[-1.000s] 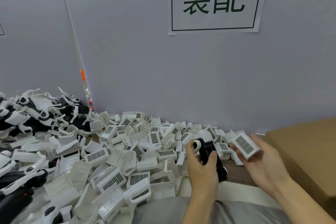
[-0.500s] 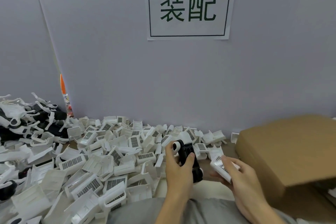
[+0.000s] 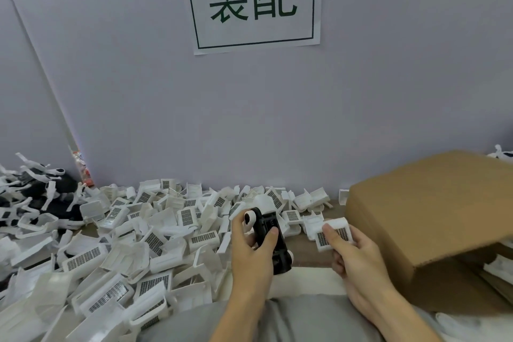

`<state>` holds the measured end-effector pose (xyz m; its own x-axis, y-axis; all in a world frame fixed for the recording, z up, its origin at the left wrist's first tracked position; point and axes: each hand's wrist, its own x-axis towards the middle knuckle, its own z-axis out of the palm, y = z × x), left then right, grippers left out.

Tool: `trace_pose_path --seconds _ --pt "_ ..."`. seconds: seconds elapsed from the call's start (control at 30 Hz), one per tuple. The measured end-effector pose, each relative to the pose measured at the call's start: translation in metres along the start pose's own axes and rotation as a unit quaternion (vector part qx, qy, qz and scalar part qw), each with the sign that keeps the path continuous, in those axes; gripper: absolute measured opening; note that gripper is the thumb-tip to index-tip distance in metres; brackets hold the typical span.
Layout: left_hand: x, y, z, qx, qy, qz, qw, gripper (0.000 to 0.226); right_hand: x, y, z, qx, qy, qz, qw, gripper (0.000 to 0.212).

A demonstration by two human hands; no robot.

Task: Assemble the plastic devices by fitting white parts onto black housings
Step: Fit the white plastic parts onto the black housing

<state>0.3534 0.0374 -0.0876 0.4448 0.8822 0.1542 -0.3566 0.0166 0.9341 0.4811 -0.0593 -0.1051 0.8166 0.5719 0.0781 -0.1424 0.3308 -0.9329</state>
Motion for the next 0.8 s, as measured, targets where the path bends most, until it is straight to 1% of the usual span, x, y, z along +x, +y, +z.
trace_pose_path --seconds 0.1,0.23,0.43,0.63,0.7,0.8 --pt "-0.001 -0.001 0.000 0.006 -0.008 0.005 1.000 0.038 -0.001 0.001 0.002 -0.013 0.012 0.003 1.000 0.007" --pt "-0.001 -0.001 0.001 0.013 -0.015 0.007 1.000 0.041 -0.003 0.002 0.009 -0.031 0.022 0.030 0.999 0.014" --pt "-0.002 0.001 0.003 0.001 -0.020 0.004 1.000 0.041 -0.009 -0.003 0.012 -0.048 -0.013 0.050 0.998 0.016" --pt "-0.003 0.000 0.002 0.014 -0.028 0.014 0.999 0.042 -0.015 -0.006 0.013 -0.088 -0.088 0.064 0.990 0.017" --pt "-0.003 0.001 0.002 0.016 -0.030 0.013 0.999 0.042 -0.015 -0.004 0.013 -0.101 -0.085 0.064 0.989 0.016" --pt "-0.003 0.001 0.002 0.018 -0.028 0.013 0.999 0.041 -0.012 -0.001 0.013 -0.094 -0.050 0.057 0.993 0.010"
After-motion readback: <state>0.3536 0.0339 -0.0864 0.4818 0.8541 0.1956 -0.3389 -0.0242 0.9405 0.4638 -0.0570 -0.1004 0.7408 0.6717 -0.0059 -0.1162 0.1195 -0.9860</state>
